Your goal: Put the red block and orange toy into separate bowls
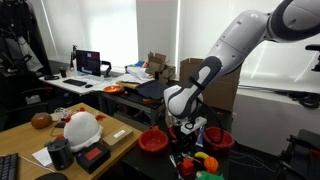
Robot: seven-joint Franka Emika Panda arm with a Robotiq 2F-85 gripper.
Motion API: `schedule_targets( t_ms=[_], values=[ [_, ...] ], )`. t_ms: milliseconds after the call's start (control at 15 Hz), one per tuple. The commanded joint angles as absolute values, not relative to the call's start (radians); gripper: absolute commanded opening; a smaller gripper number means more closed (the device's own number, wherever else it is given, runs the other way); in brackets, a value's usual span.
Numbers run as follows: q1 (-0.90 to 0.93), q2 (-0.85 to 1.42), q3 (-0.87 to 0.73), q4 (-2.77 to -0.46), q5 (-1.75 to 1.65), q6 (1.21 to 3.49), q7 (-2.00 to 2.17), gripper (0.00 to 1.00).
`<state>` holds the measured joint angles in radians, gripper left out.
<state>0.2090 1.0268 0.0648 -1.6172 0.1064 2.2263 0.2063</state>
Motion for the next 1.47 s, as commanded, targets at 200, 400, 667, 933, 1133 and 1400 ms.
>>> schedule_targets(
  t_ms=[200, 400, 667, 933, 1133, 1400],
  values=[
    [0.187, 1.111, 0.086, -1.513, 0.123, 2.173, 0.21, 1.0],
    [0.181, 1.118, 0.105, -1.487, 0.133, 2.162, 0.2, 1.0],
    [0.176, 1.12, 0.11, -1.468, 0.138, 2.145, 0.206, 1.0],
    [0.187, 1.104, 0.088, -1.492, 0.126, 2.159, 0.225, 1.0],
    [0.182, 1.106, 0.094, -1.491, 0.132, 2.15, 0.215, 1.0],
    [0.2, 1.103, 0.092, -1.505, 0.125, 2.158, 0.228, 1.0]
  ],
)
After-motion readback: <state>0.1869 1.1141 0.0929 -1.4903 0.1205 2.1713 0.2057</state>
